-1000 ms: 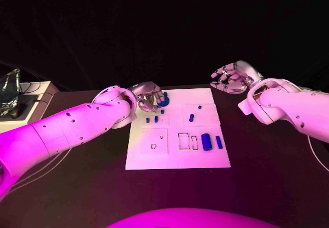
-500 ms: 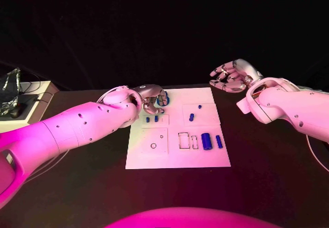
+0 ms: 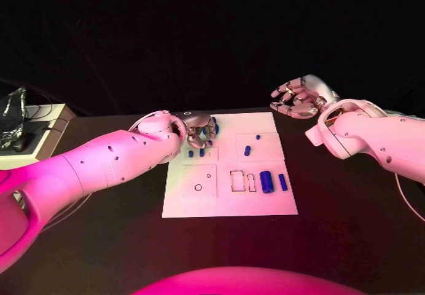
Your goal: Assemble the parts on the task board
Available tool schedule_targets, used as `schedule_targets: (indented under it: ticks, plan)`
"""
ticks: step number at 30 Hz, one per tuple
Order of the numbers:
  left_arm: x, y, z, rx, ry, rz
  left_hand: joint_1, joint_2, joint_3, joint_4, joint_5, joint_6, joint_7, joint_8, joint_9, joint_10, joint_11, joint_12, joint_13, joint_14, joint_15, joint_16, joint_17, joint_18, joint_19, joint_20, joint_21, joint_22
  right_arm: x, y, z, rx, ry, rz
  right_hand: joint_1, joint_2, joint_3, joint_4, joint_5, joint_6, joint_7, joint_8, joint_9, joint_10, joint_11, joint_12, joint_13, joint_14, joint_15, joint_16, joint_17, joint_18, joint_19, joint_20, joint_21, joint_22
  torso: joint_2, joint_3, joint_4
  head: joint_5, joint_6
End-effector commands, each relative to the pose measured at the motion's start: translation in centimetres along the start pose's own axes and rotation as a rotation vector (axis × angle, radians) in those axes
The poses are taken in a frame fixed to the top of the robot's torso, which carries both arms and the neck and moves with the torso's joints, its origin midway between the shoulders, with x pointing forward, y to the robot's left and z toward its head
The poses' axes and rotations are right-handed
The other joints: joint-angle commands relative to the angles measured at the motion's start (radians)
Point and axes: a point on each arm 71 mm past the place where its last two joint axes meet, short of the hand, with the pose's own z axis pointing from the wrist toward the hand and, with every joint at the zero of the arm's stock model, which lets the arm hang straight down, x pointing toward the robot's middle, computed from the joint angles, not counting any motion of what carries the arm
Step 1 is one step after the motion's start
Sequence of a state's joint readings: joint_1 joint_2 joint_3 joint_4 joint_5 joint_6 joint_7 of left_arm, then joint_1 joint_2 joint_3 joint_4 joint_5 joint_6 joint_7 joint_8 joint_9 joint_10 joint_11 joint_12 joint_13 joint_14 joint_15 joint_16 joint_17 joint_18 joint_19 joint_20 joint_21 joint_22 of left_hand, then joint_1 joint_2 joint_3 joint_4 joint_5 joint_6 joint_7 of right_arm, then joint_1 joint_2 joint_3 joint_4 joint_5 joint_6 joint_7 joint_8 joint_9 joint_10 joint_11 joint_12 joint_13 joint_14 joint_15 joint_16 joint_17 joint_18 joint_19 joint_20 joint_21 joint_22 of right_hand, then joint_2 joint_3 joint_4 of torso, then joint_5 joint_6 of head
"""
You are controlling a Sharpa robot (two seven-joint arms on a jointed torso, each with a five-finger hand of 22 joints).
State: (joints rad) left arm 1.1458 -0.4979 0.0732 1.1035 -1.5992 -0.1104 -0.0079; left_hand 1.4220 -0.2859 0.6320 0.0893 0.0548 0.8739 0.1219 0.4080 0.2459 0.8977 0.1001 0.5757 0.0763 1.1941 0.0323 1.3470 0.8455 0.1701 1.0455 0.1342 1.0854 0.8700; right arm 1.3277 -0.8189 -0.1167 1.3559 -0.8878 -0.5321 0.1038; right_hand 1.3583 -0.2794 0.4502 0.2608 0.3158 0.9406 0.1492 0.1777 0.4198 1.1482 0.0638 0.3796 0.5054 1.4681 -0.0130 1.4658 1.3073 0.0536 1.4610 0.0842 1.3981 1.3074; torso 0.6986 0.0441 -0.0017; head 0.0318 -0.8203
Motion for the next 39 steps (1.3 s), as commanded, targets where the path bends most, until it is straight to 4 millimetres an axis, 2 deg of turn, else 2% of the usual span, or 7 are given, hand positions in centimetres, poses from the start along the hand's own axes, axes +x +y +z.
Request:
schedule_targets:
  ticks: [1,9,23,29,39]
  plan:
    - [0.1,0.0,0.2,-0.007,0.024,0.018,0.003,0.008,0.010,-0.002,-0.003,0.007,0.002,-0.007,0.000,0.010,-0.002,-0.004,0.002,0.009,0.000,0.009,0.004,-0.009,0.007,0.000,0.009,0.008,0.1,0.2,0.0,-0.018,-0.001,-0.004,-0.005,-0.004,0.006,-0.001,0.001,0.003,0.001,-0.006,0.001,0.005,0.001,-0.005,-0.003,0.060,0.001,0.004,0.085,-0.016,0.049,0.004,0.004,0.164,0.001,-0.0002,-0.0010,0.001,-0.002]
    - [0.3,0.1,0.5,-0.017,0.027,0.021,0.003,0.007,0.015,-0.005,-0.003,0.010,0.002,-0.010,0.000,0.013,-0.002,-0.005,0.002,0.010,-0.001,0.013,0.005,-0.010,0.008,0.000,0.014,0.013,0.2,0.3,0.0,-0.020,0.002,-0.003,-0.006,-0.004,0.006,-0.001,0.001,0.003,0.001,-0.006,0.001,0.005,0.001,-0.008,-0.005,0.060,0.001,0.004,0.085,-0.016,0.049,0.004,0.004,0.164,0.000,-0.0008,0.0004,-0.004,-0.004]
    - [0.6,0.1,1.1,-0.029,0.031,0.024,0.008,0.016,0.032,-0.011,-0.003,0.015,0.005,-0.018,-0.001,0.024,-0.002,-0.010,0.002,0.016,0.000,0.025,0.011,-0.012,0.013,0.000,0.031,0.030,0.3,0.5,0.0,-0.023,0.006,-0.003,-0.007,-0.004,0.006,-0.001,0.001,0.003,0.002,-0.007,0.001,0.005,0.002,-0.011,-0.007,0.060,0.001,0.004,0.086,-0.017,0.049,0.004,0.005,0.165,0.001,-0.0004,-0.0007,-0.005,-0.009]
    - [0.8,0.1,1.3,-0.026,0.045,0.025,0.008,0.020,0.037,-0.014,-0.003,0.021,0.006,-0.020,-0.001,0.030,-0.003,-0.011,0.002,0.022,-0.001,0.031,0.019,-0.014,0.019,0.000,0.042,0.042,0.4,0.5,0.0,-0.024,0.008,-0.002,-0.007,-0.004,0.006,-0.001,0.001,0.003,0.002,-0.007,0.001,0.005,0.002,-0.011,-0.007,0.060,0.001,0.004,0.086,-0.017,0.049,0.004,0.005,0.165,0.002,-0.0001,0.0003,-0.009,-0.015]
    - [1.2,-0.1,1.3,-0.016,0.058,0.028,0.004,0.036,0.049,-0.028,-0.004,0.064,0.005,-0.019,0.008,0.077,-0.019,-0.016,0.007,0.051,-0.013,0.059,0.052,-0.019,0.034,-0.008,0.076,0.079,0.3,0.5,0.0,-0.024,0.008,-0.003,-0.009,-0.004,0.006,-0.002,0.002,0.003,0.002,-0.007,0.001,0.006,0.002,-0.015,-0.011,0.060,0.002,0.005,0.087,-0.017,0.049,0.004,0.005,0.165,-0.001,0.0001,0.0012,-0.009,-0.022]
